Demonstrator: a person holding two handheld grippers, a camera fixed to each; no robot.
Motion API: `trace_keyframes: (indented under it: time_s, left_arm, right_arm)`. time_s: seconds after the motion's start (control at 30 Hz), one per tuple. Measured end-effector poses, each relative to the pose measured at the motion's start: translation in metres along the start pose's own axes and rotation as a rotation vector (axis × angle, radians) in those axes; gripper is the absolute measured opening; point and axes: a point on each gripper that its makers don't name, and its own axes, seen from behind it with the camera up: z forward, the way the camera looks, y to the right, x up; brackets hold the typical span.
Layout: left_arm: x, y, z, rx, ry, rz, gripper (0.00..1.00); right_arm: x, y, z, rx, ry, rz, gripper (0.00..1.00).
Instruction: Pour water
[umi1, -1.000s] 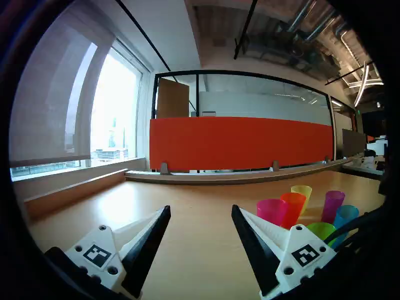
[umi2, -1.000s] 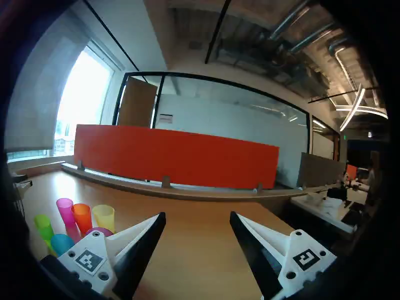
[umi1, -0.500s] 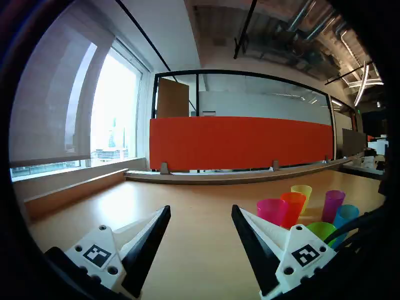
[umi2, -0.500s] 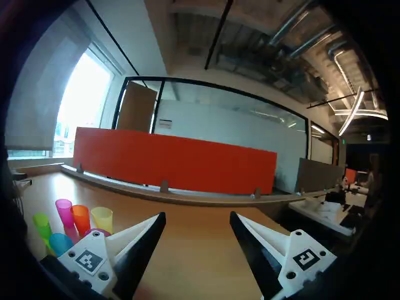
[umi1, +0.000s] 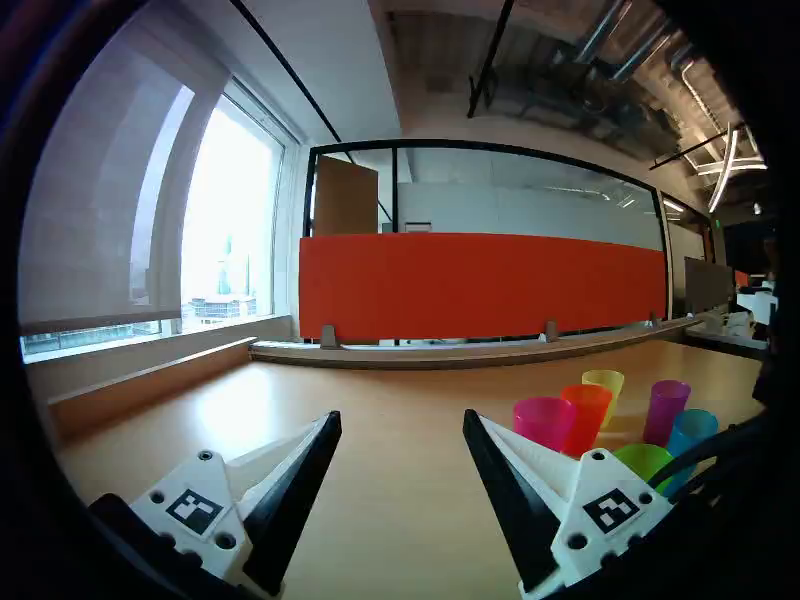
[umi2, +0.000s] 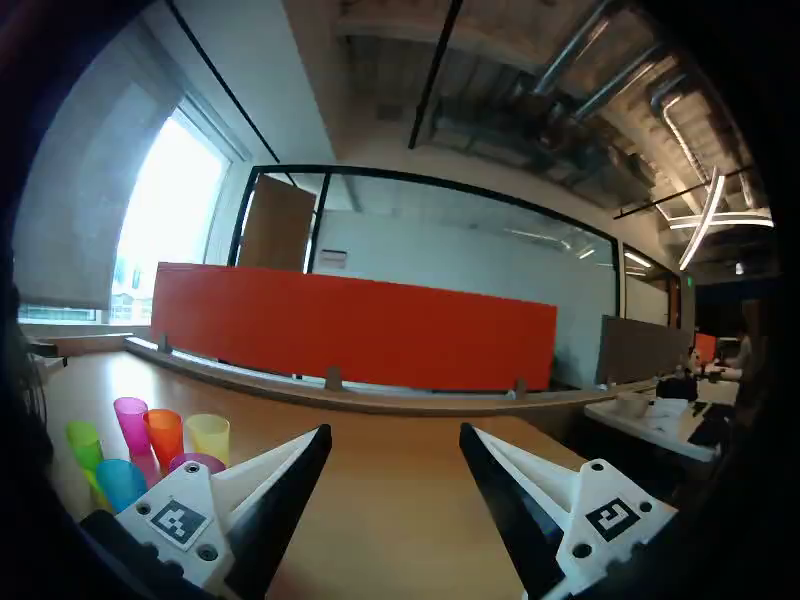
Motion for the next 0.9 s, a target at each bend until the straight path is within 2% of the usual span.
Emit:
trace_keyframes:
  time_s: [0.4,0.67,0.9]
  left_arm:
    - [0.000,0.000,-0.001,0.000,0.000,0.000,0.90]
    - [0.000,0.000,-0.001,0.000,0.000,0.000,0.90]
    - [0.000,0.000,0.000,0.000,0.000,0.000,0.90]
  right_arm:
    - [-0.020,-0.004,0.006,0.033,0.031,0.069,0.99]
    - [-0.037,-0.019,0.008,0.059,0.013,0.088,0.99]
    - [-0.047,-0.021,0.012,0.056,-0.008,0.102,1.00]
